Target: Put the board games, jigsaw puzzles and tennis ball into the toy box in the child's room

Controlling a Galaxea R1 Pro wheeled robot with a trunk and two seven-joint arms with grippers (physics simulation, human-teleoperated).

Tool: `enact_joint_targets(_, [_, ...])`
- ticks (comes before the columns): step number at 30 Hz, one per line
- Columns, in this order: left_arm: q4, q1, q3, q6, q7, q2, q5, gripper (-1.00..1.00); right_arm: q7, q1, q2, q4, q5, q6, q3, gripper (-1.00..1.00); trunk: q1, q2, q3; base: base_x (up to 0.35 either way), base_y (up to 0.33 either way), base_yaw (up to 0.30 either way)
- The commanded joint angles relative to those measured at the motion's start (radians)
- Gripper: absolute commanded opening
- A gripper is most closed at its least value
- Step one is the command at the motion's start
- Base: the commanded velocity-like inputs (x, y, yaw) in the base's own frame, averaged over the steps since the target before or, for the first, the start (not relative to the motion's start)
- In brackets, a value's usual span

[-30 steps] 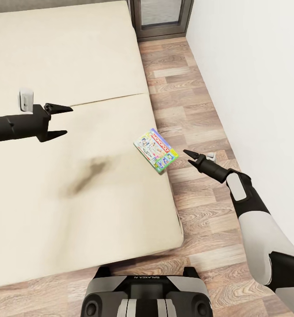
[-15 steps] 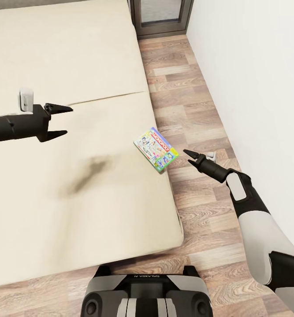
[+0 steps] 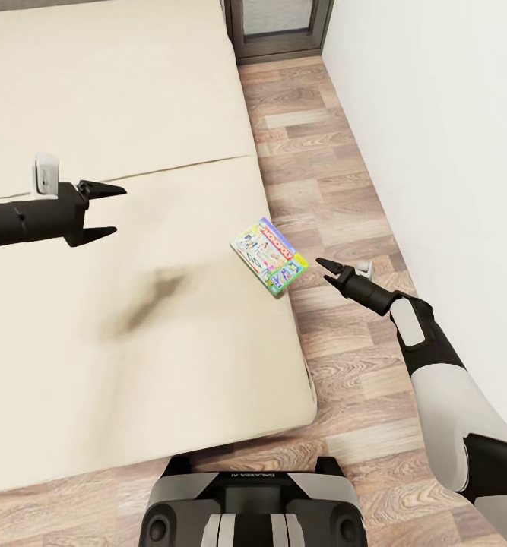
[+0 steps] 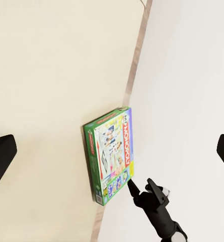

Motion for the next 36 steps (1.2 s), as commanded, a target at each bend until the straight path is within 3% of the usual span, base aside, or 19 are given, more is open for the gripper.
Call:
enact_joint_targets(1, [0.000, 0.000, 0.000, 0.000, 0.010, 0.000, 0.009, 1.00, 0.001, -0.001, 0.000, 0.000, -0.003, 0.007, -0.002, 1.00, 0.000, 0.000, -0.001, 0.000, 0.000, 0.000])
enact_joint_targets(36, [0.000, 0.004, 0.000, -0.001, 0.010, 0.001, 0.009, 1.00, 0.001, 0.000, -0.001, 0.000, -0.023, 0.005, -0.002, 1.00, 0.000, 0.000, -0.010, 0.000, 0.000, 0.000])
